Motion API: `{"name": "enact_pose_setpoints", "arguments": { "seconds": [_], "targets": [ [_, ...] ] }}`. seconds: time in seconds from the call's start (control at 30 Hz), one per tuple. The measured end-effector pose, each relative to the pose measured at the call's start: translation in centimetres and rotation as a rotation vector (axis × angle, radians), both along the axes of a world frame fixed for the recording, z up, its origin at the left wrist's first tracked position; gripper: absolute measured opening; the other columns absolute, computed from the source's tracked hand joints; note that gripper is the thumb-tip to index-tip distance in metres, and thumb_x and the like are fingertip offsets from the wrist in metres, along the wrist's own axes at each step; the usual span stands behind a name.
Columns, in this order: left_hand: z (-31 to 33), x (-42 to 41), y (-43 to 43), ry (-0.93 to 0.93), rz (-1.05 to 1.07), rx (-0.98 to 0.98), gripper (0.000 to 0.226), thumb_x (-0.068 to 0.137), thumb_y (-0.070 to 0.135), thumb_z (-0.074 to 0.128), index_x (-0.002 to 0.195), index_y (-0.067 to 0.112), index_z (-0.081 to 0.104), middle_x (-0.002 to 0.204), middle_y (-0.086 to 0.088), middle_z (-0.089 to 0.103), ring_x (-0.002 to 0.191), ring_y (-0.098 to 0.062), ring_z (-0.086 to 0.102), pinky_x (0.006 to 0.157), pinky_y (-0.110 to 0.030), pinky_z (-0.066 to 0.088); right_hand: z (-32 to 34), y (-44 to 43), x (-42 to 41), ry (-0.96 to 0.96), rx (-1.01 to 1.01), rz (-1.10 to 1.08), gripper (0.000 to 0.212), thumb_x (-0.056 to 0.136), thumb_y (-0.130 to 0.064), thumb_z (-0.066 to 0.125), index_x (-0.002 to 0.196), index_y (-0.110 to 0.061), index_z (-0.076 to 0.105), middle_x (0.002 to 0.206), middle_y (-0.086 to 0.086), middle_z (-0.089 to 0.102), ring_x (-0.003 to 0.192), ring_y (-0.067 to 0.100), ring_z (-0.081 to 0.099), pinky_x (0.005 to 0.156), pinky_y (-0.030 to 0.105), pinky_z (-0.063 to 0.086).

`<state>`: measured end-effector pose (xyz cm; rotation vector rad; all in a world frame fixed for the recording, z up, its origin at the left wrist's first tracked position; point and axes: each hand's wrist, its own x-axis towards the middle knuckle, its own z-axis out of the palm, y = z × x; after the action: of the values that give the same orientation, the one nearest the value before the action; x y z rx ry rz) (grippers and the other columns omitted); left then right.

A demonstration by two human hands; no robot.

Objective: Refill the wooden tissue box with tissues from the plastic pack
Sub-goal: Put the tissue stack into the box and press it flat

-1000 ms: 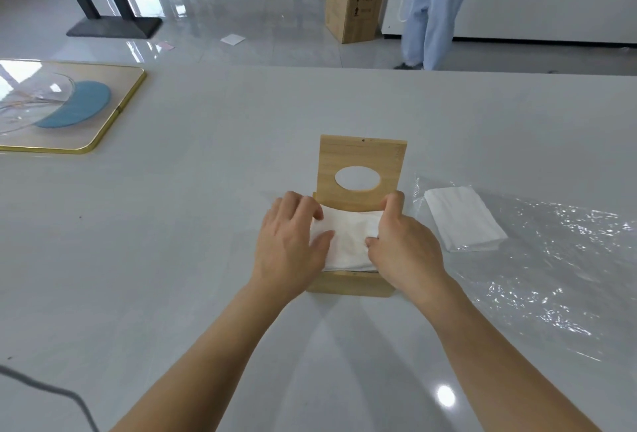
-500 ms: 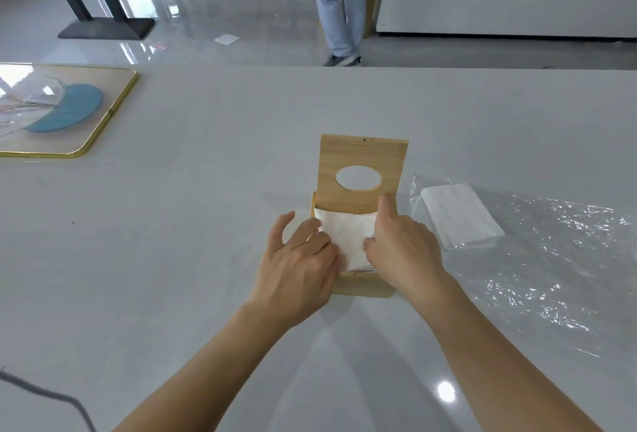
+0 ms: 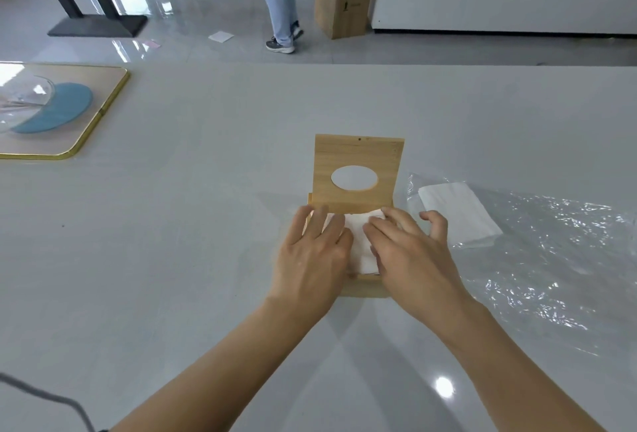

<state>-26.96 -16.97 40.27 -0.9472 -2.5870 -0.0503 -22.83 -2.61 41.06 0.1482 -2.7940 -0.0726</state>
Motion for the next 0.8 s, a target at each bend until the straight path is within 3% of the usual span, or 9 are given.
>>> {"name": "enact_pose_setpoints", "arguments": {
  "seconds": [0.07,0.23,0.4,0.5,0.57,0.63,0.67,0.73,0.8],
  "targets": [
    [0.2,-0.3,-0.1,-0.05,0.054,-0.071,0.004,0.065,0.02,0.067,0.064,0.016,0.066,0.086,0.0,0.07,0.094,-0.023,0.066,0.103,-0.039,0.024,0.1,0.0,-0.2,-0.025,-0.006,-0.033,0.018,0.063,0.0,0.055,0.068,-0.016,0.062,0.072,-0.006,0.065,0.107,0.023,0.063,0.089,0.043,0.023],
    [0.6,-0.5,-0.3,-0.157,0.125,-0.18,0.018,0.057,0.026,0.078,0.068,0.017,0.067,0.085,0.002,0.067,0.094,-0.021,0.065,0.108,-0.045,0.017,-0.4,-0.2,-0.6,-0.222,0.034,-0.133,0.019,0.055,-0.004,0.074,0.064,-0.016,0.062,0.068,-0.007,0.063,0.111,0.03,0.06,0.097,0.051,0.015],
    [0.4,-0.7,-0.1,-0.077,0.051,-0.108,0.013,0.052,0.006,0.07,0.055,0.015,0.061,0.058,0.002,0.057,0.071,-0.023,0.062,0.094,-0.036,0.03,0.0,-0.1,-1.1,-0.401,0.009,-0.175,0.022,0.083,-0.012,0.056,0.104,-0.016,0.061,0.113,-0.008,0.059,0.14,0.03,0.026,0.099,0.056,-0.008],
    [1.2,-0.3,0.2,-0.156,-0.038,-0.043,0.023,0.045,-0.005,0.043,0.049,0.016,0.051,0.05,0.001,0.049,0.047,-0.019,0.05,0.069,-0.024,0.034,0.4,-0.2,-1.1,-0.239,-0.066,-0.042,0.018,0.061,0.002,0.066,0.072,-0.011,0.06,0.074,-0.001,0.062,0.095,0.031,0.062,0.085,0.035,0.027],
    [1.7,-0.5,0.6,-0.261,-0.03,-0.031,0.026,0.035,-0.006,0.046,0.048,0.016,0.049,0.05,0.002,0.048,0.044,-0.016,0.047,0.051,-0.019,0.026,0.3,-0.2,-0.9,-0.196,-0.163,0.066,0.019,0.061,0.008,0.048,0.062,-0.011,0.053,0.062,0.001,0.054,0.064,0.026,0.055,0.062,0.026,0.029],
    [2.3,-0.6,1.0,-0.324,-0.023,-0.059,0.032,0.032,-0.006,0.065,0.055,0.014,0.056,0.06,0.001,0.056,0.054,-0.015,0.056,0.048,-0.018,0.021,0.3,-0.3,-0.9,-0.256,-0.191,0.127,0.024,0.059,0.013,0.047,0.064,-0.009,0.053,0.067,0.003,0.054,0.064,0.025,0.053,0.05,0.023,0.031],
    [2.5,-0.6,1.2,-0.364,-0.016,-0.098,0.027,0.047,-0.002,0.071,0.069,0.011,0.062,0.075,-0.002,0.061,0.071,-0.016,0.06,0.051,-0.018,0.025,0.1,-0.3,-1.0,-0.315,-0.178,0.119,0.025,0.057,0.015,0.053,0.066,-0.009,0.054,0.071,0.005,0.056,0.066,0.025,0.056,0.044,0.021,0.028],
    [1.8,-0.8,1.9,-0.407,0.033,-0.171,0.024,0.083,0.001,0.051,0.106,0.004,0.056,0.111,-0.009,0.056,0.107,-0.022,0.052,0.069,-0.021,0.036,0.4,-0.4,-1.3,-0.414,-0.129,0.12,0.03,0.046,0.01,0.071,0.065,-0.01,0.058,0.076,0.007,0.061,0.069,0.023,0.063,0.038,0.019,0.025],
    [1.9,-1.0,2.7,-0.455,0.088,-0.279,0.028,0.092,0.003,0.039,0.119,0.002,0.049,0.122,-0.015,0.05,0.117,-0.027,0.045,0.086,-0.026,0.039,0.8,-0.8,-1.7,-0.441,-0.077,0.079,0.035,0.052,0.002,0.078,0.083,-0.004,0.064,0.099,0.013,0.064,0.091,0.02,0.065,0.047,0.021,0.035]
  ]
}}
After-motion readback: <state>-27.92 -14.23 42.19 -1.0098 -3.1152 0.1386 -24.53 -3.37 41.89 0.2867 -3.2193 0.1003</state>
